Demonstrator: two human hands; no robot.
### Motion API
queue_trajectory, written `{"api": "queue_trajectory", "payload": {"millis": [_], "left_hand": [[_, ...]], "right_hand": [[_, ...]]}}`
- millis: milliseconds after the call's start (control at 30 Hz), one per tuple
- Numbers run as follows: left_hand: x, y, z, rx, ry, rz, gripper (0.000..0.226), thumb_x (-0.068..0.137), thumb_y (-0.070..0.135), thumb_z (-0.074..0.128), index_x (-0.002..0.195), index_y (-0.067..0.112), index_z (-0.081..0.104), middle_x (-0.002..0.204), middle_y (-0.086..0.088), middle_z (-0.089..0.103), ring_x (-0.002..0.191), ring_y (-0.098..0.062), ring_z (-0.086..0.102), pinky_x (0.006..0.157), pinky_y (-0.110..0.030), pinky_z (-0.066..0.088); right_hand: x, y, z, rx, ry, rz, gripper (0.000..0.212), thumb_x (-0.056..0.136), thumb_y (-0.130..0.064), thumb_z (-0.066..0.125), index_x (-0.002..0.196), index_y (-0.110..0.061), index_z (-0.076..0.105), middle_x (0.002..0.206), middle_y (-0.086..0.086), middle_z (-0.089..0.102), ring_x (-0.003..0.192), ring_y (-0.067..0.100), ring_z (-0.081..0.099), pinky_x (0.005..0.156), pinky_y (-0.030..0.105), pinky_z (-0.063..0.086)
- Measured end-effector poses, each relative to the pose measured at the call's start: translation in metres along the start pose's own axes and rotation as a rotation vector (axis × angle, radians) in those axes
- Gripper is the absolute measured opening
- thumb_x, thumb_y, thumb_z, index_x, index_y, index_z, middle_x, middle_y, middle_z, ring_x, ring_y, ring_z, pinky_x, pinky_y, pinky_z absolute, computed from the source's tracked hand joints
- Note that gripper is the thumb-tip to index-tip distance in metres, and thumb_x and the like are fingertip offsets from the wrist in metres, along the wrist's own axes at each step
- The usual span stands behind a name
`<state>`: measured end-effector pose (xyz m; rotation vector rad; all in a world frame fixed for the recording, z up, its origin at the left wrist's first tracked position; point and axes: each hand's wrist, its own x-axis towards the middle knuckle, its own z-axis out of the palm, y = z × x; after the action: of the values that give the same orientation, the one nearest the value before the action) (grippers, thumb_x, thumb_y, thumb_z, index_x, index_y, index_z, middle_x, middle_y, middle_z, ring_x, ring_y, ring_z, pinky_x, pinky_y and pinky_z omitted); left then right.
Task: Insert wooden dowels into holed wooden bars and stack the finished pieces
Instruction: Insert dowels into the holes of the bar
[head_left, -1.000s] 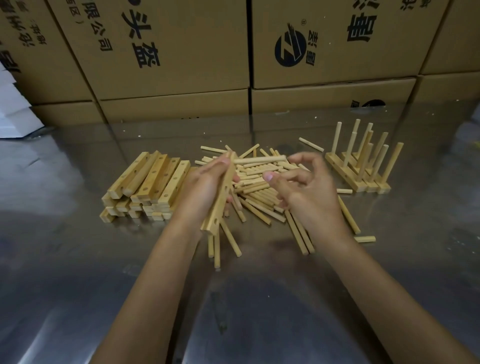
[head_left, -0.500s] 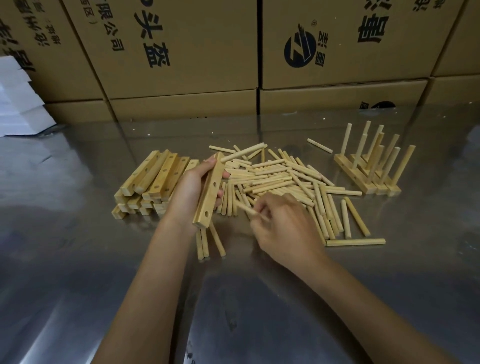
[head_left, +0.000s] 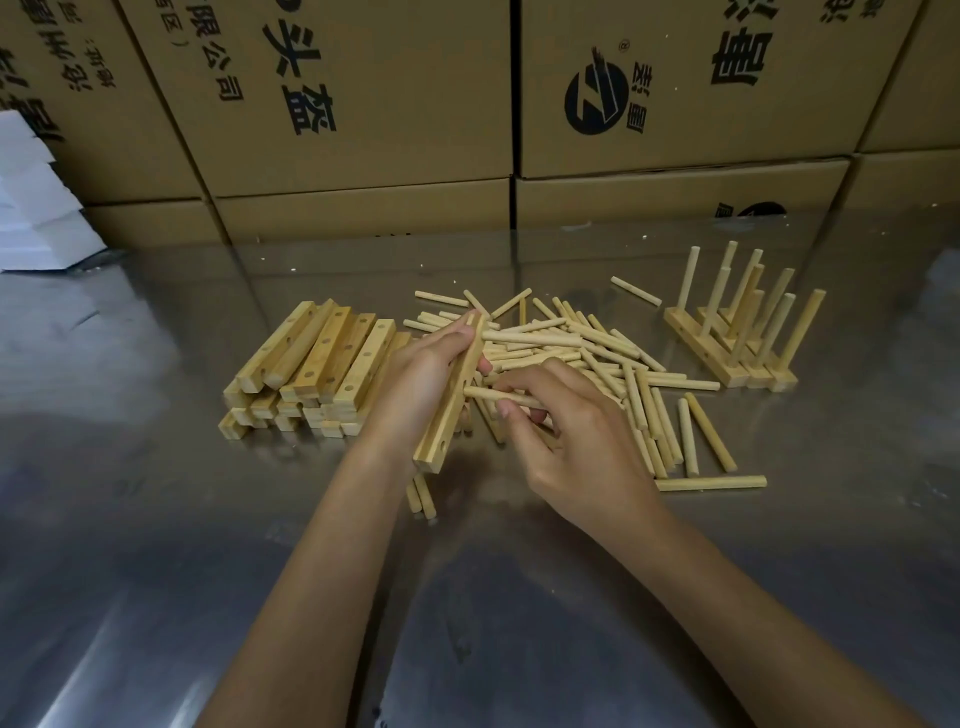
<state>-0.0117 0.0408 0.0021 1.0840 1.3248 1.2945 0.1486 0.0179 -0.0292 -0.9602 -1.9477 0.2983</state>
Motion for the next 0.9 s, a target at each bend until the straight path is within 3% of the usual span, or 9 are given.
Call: {"api": "queue_trajectory", "payload": {"millis": [100,200,367,633,733,833,900], "left_hand": [[-0.004,0.0,0.004,0.026,0.027,0.018,0.025,0.097,0.038,0.055,0.116,0.041,0.072,0.082,0.007,0.073,0.064,-0.005,0.063,0.049,-0.024,0.049],[-0.006,0.0,0.007,0.029,0.048,0.029,0.023,0.097,0.036,0.056,0.097,0.042,0.078,0.096,0.013,0.076,0.059,-0.001,0.063,0.047,-0.021,0.048],[-0.007,0.001,0.006,-0.016,-0.008,0.018,0.026,0.098,0.036,0.056,0.117,0.04,0.072,0.079,0.004,0.071,0.056,-0.005,0.058,0.047,-0.022,0.046],[-0.007,-0.004,0.016,0.004,-0.054,0.041,0.029,0.103,0.032,0.051,0.126,0.038,0.067,0.079,0.002,0.066,0.057,-0.008,0.055,0.045,-0.022,0.043],[-0.008,0.0,0.014,-0.01,-0.062,0.082,0.03,0.103,0.032,0.05,0.128,0.038,0.066,0.078,0.003,0.067,0.053,-0.007,0.056,0.044,-0.022,0.044],[-0.008,0.006,0.005,0.021,0.025,0.134,0.024,0.103,0.035,0.05,0.119,0.044,0.066,0.083,0.007,0.071,0.054,-0.006,0.058,0.046,-0.022,0.048],[-0.006,0.01,-0.007,-0.023,0.134,0.116,0.022,0.103,0.036,0.05,0.115,0.037,0.069,0.083,0.007,0.072,0.054,-0.006,0.057,0.044,-0.02,0.047]], "right_hand": [[0.0,0.0,-0.001,0.008,0.019,-0.019,0.021,0.095,-0.017,0.061,0.115,-0.017,0.068,0.1,-0.008,0.061,0.092,0.01,0.058,0.075,0.033,0.052],[0.001,0.0,-0.002,-0.011,0.034,-0.026,0.023,0.095,-0.016,0.061,0.117,-0.015,0.069,0.099,-0.006,0.063,0.089,0.009,0.058,0.074,0.025,0.048],[0.002,0.001,-0.003,0.018,0.029,-0.008,0.019,0.092,-0.013,0.065,0.109,-0.015,0.073,0.094,-0.009,0.064,0.081,0.0,0.053,0.069,0.007,0.034],[0.003,0.005,-0.008,0.109,0.017,0.078,0.016,0.089,-0.008,0.066,0.101,-0.015,0.075,0.096,-0.011,0.071,0.087,0.002,0.064,0.072,0.011,0.044],[0.005,0.002,-0.009,0.148,0.07,0.118,0.023,0.089,-0.016,0.07,0.11,-0.022,0.075,0.099,-0.015,0.073,0.087,0.004,0.067,0.074,0.027,0.054],[0.009,-0.003,-0.009,0.097,0.171,0.154,0.044,0.085,-0.032,0.075,0.126,-0.035,0.059,0.099,-0.018,0.067,0.092,0.005,0.062,0.076,0.032,0.053],[0.008,-0.006,-0.008,0.058,0.238,0.186,0.041,0.085,-0.037,0.073,0.119,-0.036,0.052,0.101,-0.018,0.059,0.094,0.005,0.056,0.074,0.031,0.049]]}}
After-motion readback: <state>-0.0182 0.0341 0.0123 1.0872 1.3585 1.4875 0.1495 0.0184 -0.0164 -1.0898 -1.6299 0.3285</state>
